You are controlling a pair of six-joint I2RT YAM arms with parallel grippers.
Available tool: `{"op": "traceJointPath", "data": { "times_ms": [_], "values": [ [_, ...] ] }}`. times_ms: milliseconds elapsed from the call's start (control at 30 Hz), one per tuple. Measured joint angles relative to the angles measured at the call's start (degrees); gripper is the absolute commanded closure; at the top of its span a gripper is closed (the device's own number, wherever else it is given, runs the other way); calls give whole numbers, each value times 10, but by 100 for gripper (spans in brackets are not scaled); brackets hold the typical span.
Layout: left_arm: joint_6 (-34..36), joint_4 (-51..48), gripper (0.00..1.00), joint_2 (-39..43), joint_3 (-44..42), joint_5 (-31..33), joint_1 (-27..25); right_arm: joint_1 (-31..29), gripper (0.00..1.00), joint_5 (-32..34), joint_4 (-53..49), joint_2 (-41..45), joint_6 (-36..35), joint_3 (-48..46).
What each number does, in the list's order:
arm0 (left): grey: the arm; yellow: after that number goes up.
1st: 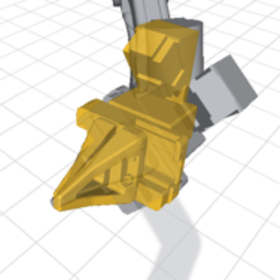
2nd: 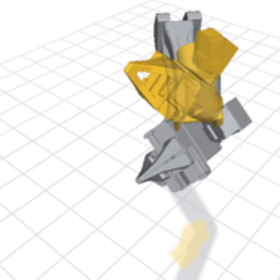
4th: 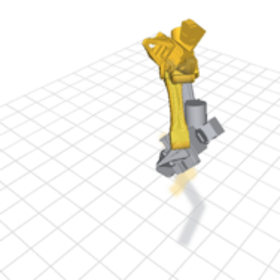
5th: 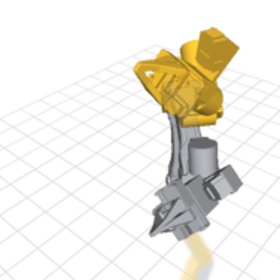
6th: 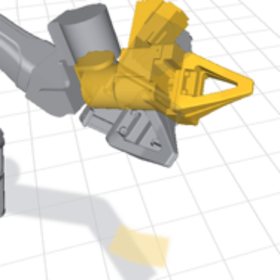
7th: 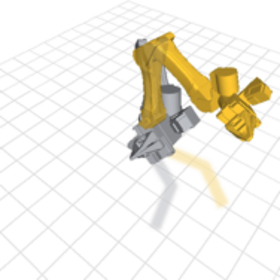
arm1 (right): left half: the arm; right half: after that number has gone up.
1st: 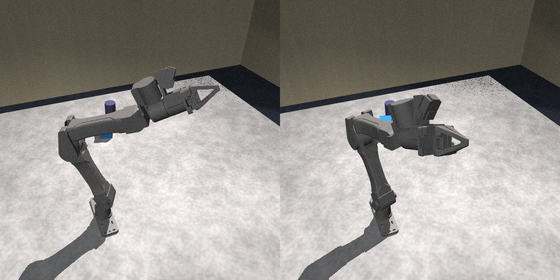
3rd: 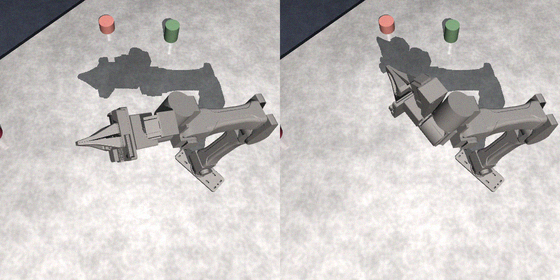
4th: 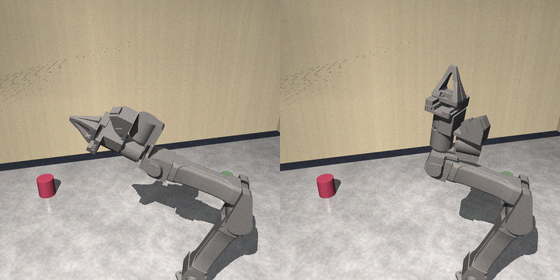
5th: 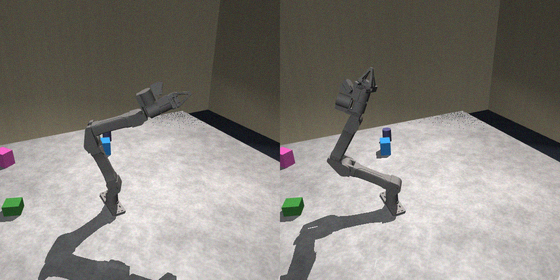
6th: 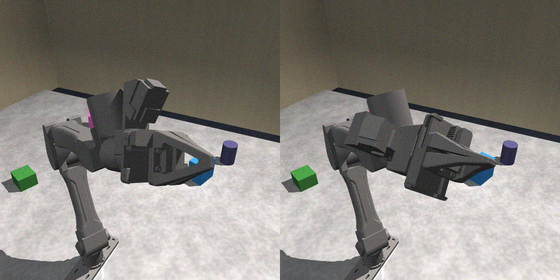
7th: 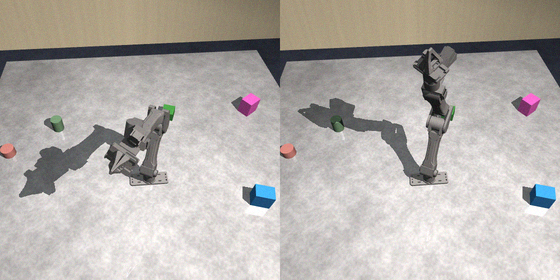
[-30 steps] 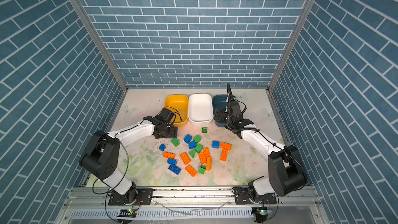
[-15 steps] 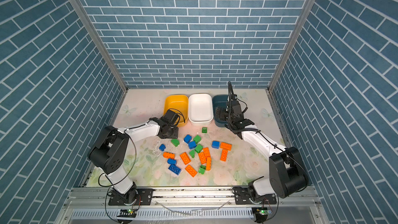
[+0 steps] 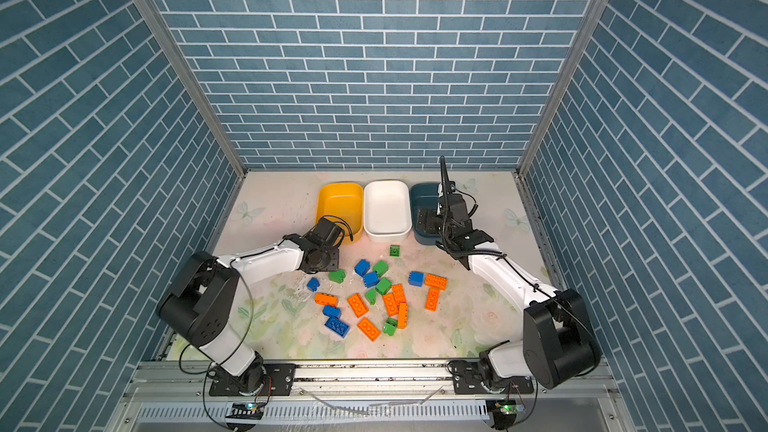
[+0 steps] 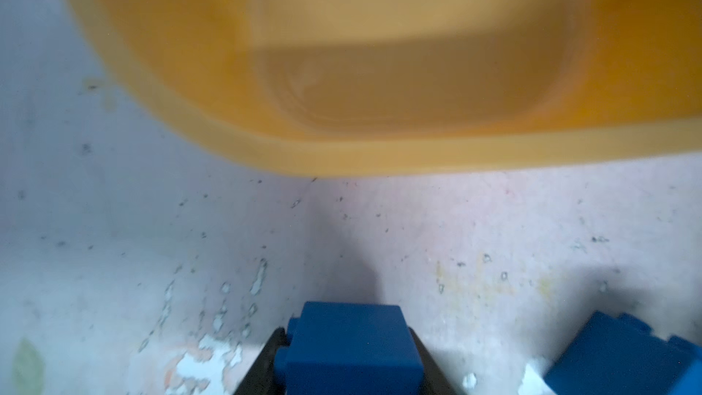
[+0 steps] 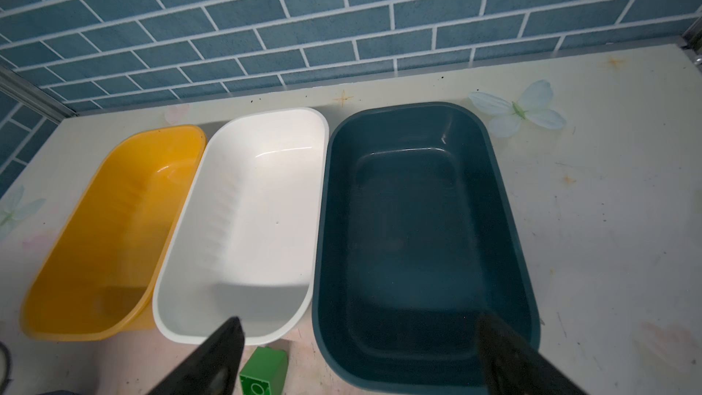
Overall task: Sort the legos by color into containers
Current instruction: 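Drop the blue brick into the yellow tub while the right gripper descends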
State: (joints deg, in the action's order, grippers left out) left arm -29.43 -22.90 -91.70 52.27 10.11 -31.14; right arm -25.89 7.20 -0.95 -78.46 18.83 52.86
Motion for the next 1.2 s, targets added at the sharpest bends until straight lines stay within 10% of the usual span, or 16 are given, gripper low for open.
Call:
{"op": "traceJointPath", "data": {
  "times_ms": [333,967,1200],
  "values": [
    [7,-19,72,80,95,48,0,-2,7,6,-40,7,-83,1],
    [16,-103,68,-335,495,42,25,-20,5,-49,-81,35,-112,0],
    [2,-131,49,-372,536,30,29,-34,5,-74,-99,17,-112,0]
  ]
}}
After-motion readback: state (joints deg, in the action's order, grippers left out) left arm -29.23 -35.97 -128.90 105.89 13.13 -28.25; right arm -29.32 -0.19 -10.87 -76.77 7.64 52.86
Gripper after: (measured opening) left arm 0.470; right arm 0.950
